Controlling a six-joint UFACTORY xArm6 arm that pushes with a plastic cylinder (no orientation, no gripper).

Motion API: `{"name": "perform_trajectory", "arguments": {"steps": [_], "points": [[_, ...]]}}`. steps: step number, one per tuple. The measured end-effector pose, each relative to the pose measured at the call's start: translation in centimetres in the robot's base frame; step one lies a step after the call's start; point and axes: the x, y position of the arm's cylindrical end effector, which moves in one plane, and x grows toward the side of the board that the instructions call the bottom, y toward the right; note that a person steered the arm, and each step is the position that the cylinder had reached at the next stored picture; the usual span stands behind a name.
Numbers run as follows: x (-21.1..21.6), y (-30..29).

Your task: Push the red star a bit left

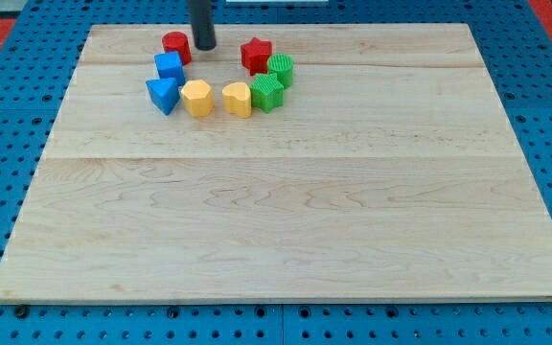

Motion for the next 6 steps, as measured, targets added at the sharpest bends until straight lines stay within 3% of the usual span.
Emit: {"name": "perform_trajectory", "arguments": {"steps": [1,2,6], "points": [[-0.9,5.7],[2.4,10.5],[1.1,6.8]]}}
